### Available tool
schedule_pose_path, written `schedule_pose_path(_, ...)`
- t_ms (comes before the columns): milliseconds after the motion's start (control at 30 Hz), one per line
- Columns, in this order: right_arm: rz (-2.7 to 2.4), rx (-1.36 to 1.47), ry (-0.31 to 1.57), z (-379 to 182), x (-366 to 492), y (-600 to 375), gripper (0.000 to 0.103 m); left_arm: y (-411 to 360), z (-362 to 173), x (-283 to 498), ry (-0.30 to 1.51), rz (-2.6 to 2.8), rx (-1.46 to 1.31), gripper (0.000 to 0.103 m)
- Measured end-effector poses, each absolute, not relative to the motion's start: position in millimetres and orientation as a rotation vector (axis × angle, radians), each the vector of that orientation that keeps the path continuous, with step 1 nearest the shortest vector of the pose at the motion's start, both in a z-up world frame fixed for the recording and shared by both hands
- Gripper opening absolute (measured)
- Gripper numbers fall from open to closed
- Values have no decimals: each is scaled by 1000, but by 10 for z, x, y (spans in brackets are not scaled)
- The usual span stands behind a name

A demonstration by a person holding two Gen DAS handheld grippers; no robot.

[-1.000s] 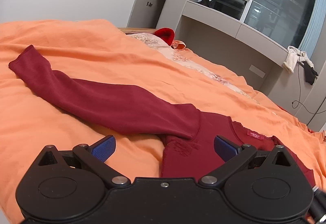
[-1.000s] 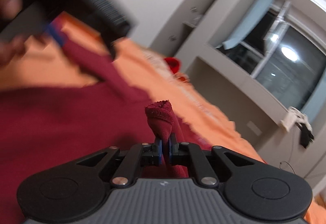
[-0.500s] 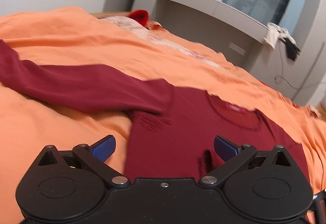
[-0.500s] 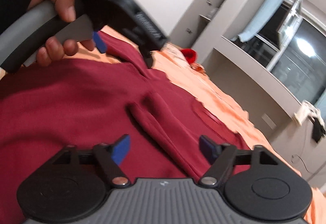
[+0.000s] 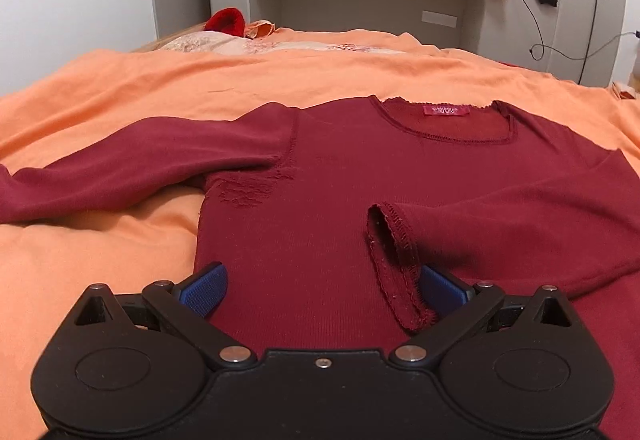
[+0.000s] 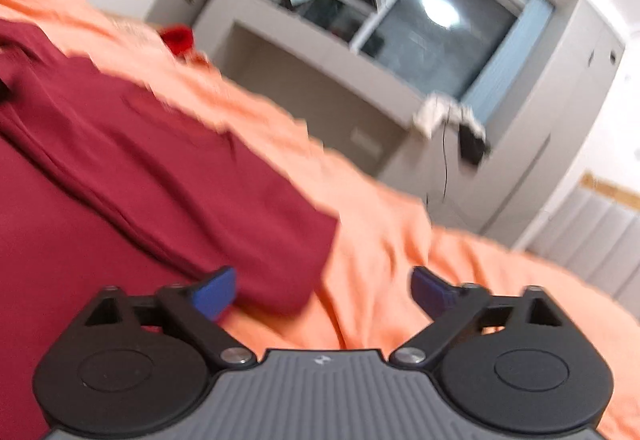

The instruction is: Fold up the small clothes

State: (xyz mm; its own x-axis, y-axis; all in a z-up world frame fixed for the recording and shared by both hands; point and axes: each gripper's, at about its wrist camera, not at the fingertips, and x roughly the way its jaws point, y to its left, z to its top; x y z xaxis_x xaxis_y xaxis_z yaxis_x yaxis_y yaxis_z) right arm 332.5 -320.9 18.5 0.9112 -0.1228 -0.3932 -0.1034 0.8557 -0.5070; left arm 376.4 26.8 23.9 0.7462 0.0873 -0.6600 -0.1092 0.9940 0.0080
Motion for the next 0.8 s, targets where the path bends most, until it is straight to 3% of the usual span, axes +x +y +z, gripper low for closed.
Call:
schedule_pose_path(300,43,-611,470,-134,3572,-3147,59,244,232,3764,724,114,-4,103)
schedule_pose_path(467,70,-628,465,-182,3640,-3105,37,238,231,3766,722,114,-2,103)
schedule_pose_path(533,82,-623,459,-162,3615,-3106,13,237,228,3765,723,114,-3,103)
schedule_pose_path(567,85,-613,461,-141,3612,-3112,10,235,228,3766,723,115,-2,103)
schedule_pose_path(800,102,-259,543,137,3622,-3417,6,246,241,3739,723,107,-1,103)
